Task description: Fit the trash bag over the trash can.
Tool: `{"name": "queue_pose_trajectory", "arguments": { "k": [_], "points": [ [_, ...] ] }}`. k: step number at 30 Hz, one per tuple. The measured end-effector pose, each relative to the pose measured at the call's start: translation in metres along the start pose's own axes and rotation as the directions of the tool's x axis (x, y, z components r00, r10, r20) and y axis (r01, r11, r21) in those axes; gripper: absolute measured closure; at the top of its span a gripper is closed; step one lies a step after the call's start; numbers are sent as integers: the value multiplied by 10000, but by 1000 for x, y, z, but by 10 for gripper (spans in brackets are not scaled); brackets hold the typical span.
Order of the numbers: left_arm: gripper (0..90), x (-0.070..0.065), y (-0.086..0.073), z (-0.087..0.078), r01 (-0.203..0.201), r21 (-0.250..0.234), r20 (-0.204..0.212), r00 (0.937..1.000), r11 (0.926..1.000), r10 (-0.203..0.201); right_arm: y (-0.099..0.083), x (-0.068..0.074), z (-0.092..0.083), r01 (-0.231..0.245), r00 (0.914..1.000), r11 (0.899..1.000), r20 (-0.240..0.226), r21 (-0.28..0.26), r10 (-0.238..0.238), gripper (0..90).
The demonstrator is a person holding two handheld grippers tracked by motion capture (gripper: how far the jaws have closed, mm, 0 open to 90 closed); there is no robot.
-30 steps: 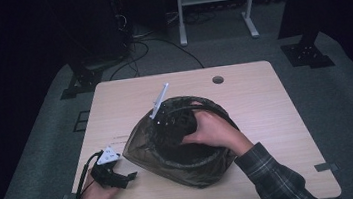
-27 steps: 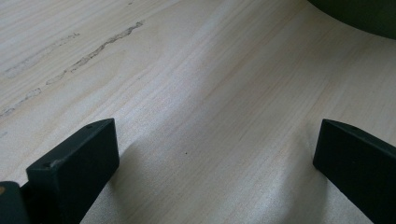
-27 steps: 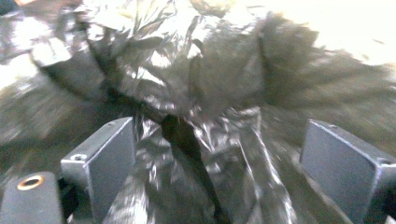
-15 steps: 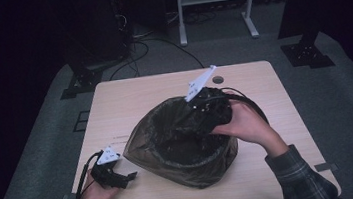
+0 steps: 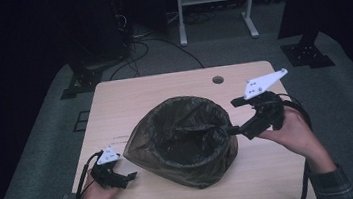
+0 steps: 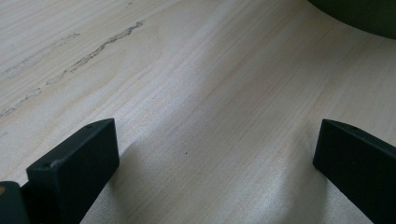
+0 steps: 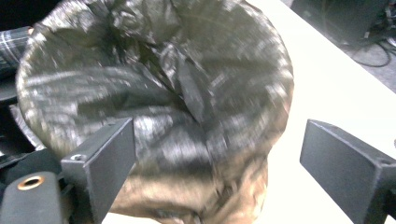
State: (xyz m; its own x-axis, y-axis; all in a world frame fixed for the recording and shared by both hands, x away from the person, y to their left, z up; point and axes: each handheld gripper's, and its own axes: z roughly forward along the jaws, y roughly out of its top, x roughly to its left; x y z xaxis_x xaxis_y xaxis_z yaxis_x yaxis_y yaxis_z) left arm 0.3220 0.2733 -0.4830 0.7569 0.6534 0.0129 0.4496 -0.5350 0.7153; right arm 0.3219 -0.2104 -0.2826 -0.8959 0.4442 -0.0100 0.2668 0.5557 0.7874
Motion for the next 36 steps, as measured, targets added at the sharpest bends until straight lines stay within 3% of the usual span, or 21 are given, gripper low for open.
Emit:
{"name": "queue_pose_trajectory", "arguments": {
  "k": [9,17,27,32,36],
  "points": [
    [0,0,0,0,-2,29,-16,10000,10000,2,-64,0,-16,-690,9946,9952,726,-694,740,91],
    [0,0,0,0,2,38,-17,10000,10000,-2,-116,1,-9,-1244,9823,9890,1308,-803,1341,91],
    [0,0,0,0,-21,29,15,10000,10000,21,-168,-4,20,-2113,9598,9766,1800,-412,2153,91],
    [0,0,0,0,-30,29,28,10000,10000,30,-192,-5,37,-2318,9427,9728,2463,-20,2251,91],
    [0,0,0,0,-31,29,27,10000,10000,31,-206,-7,46,-2588,9354,9651,2597,407,2398,90]
  ]
}}
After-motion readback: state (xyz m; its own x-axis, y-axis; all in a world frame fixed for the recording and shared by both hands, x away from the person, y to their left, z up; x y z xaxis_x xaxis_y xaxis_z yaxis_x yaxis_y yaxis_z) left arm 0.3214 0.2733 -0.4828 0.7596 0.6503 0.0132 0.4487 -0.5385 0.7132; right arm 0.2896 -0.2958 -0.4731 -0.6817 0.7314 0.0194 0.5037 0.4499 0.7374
